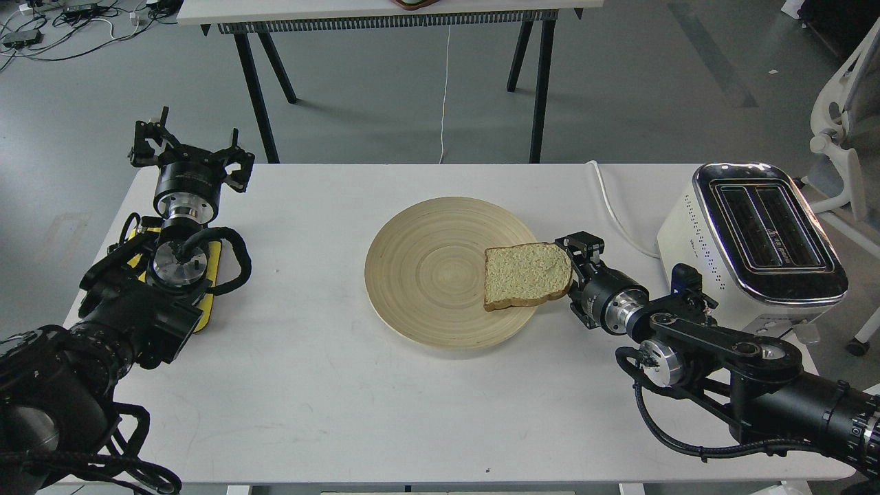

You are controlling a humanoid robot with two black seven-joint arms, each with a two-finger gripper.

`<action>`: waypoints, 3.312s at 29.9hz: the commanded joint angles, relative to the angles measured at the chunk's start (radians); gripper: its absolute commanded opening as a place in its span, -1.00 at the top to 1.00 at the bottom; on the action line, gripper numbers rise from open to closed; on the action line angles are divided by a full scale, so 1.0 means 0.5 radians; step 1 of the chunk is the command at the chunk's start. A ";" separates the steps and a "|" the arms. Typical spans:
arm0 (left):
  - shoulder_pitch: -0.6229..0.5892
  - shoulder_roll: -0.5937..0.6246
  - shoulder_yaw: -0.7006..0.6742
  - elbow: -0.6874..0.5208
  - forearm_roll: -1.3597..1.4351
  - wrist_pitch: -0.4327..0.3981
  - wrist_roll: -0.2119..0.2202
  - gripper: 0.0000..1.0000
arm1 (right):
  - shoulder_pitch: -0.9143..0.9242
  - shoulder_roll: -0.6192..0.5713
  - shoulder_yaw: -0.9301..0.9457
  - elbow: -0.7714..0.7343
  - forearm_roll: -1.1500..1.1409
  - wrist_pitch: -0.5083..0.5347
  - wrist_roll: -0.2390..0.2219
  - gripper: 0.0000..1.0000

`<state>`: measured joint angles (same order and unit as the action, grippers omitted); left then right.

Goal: Put bread in toaster with right arm
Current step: 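Close the right gripper on the edge of the bread slice, then lift the bread slice with the right gripper and carry it above the toaster, then lower the bread slice into the toaster slot with the right gripper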

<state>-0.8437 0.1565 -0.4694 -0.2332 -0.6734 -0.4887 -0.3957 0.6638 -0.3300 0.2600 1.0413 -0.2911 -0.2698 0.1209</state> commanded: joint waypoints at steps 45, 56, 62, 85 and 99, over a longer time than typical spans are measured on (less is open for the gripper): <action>0.000 0.000 0.000 0.000 0.000 0.000 0.000 -1.00 | 0.176 -0.003 -0.029 0.059 -0.001 0.009 0.028 0.65; 0.000 0.000 0.000 0.000 0.000 0.000 0.000 -1.00 | 0.409 -0.413 0.115 0.436 -0.001 -0.003 -0.048 0.68; 0.000 0.000 0.000 0.000 0.000 0.000 0.000 -1.00 | 0.553 -0.821 0.112 0.663 -0.010 -0.006 -0.055 0.68; 0.000 0.000 0.000 0.000 0.000 0.000 0.000 -1.00 | 0.584 -2.224 0.075 0.988 -0.890 0.398 -0.177 0.68; 0.000 0.000 0.000 0.000 0.000 0.000 0.000 -1.00 | 0.562 -2.117 -0.152 0.967 -1.010 0.405 -0.181 0.69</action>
<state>-0.8437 0.1565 -0.4694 -0.2332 -0.6734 -0.4887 -0.3958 0.9427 -1.4269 0.1996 1.5245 -0.7952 -0.0672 0.0306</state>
